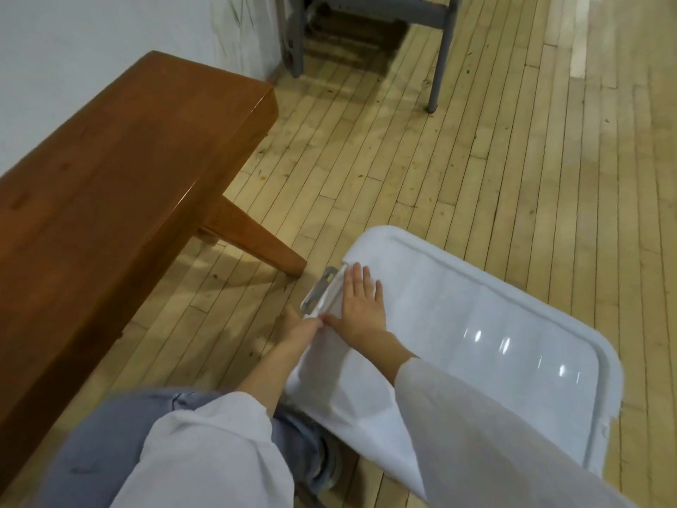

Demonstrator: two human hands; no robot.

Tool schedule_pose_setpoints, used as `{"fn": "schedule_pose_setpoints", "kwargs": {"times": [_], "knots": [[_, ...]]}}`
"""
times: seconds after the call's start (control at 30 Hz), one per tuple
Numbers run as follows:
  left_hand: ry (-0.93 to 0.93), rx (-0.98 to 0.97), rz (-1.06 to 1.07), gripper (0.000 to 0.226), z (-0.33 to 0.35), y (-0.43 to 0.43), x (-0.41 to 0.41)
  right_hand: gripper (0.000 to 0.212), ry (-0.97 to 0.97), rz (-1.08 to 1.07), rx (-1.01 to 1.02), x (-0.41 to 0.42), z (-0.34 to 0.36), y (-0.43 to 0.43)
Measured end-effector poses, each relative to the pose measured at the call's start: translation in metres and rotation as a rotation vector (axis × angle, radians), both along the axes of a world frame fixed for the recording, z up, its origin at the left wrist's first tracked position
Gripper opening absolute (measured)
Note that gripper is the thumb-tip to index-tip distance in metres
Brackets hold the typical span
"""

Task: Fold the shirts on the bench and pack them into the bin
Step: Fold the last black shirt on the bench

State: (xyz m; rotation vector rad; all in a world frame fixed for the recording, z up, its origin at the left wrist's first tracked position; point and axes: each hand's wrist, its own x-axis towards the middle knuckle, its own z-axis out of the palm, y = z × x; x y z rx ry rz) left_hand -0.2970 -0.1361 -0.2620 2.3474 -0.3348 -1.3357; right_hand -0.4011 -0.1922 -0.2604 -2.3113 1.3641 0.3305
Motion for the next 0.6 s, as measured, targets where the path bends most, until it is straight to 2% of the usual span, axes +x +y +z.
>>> {"fn": "schedule_pose_setpoints", "kwargs": {"times": [0.1, 0.23, 0.33, 0.47, 0.53, 0.6], "knots": [[-0.038, -0.093, -0.076, 0.098, -0.018, -0.021, 0.004, 0.091, 0.022, 0.035, 0.017, -0.002, -0.008, -0.005], [-0.01, 0.009, -0.162, 0.115, -0.021, -0.04, 0.001, 0.086, 0.021, 0.05, 0.014, -0.014, -0.019, 0.005], [-0.09, 0.089, -0.166, 0.104, -0.025, -0.045, 0.006, 0.085, 0.043, 0.058, 0.008, -0.011, -0.025, 0.004], [-0.327, 0.008, -0.311, 0.062, -0.017, -0.041, -0.01, 0.078, 0.045, 0.1, -0.026, -0.013, -0.025, 0.004], [-0.461, 0.032, -0.468, 0.058, -0.013, -0.039, -0.023, 0.076, 0.066, 0.136, -0.047, -0.017, -0.026, 0.004], [-0.518, 0.081, -0.6, 0.063, -0.012, -0.038, -0.031, 0.075, 0.101, 0.156, -0.075, -0.018, -0.028, 0.006]]}}
